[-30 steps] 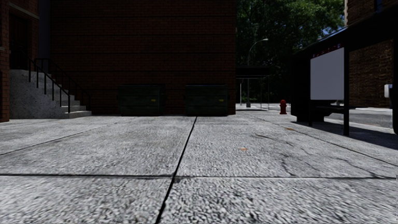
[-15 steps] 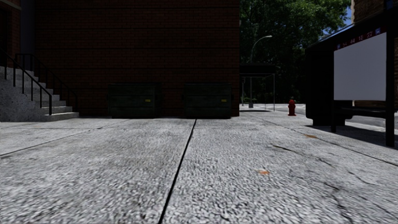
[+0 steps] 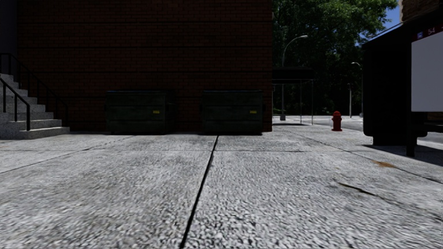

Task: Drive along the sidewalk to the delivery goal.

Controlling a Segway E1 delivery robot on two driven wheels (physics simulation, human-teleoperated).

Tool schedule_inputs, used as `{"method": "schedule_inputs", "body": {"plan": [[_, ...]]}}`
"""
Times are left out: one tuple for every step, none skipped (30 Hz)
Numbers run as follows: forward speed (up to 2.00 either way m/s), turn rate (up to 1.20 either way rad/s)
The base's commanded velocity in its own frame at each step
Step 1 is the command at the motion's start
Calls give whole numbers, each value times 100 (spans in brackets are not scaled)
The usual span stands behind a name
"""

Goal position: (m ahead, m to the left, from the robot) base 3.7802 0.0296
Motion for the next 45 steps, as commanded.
{"method": "schedule_inputs", "body": {"plan": [[200, 0], [200, 0], [200, 0], [200, 0], [200, 2], [200, 2], [200, 11], [200, 17], [200, 19], [200, 20], [200, 20], [200, 22], [200, 24], [200, 18], [200, 18], [200, 0], [200, 0], [200, 0], [200, 0], [200, 0], [200, 0], [200, 0], [200, 0], [200, 0], [200, 0], [200, 0], [200, 0], [200, 0], [200, 0], [200, 0], [200, 0], [200, 0], [200, 0], [200, 0], [200, 0], [200, 0], [200, 0], [200, 0], [200, 0], [200, 0], [200, 0], [200, 0], [200, 0], [200, 0], [200, 0]]}}
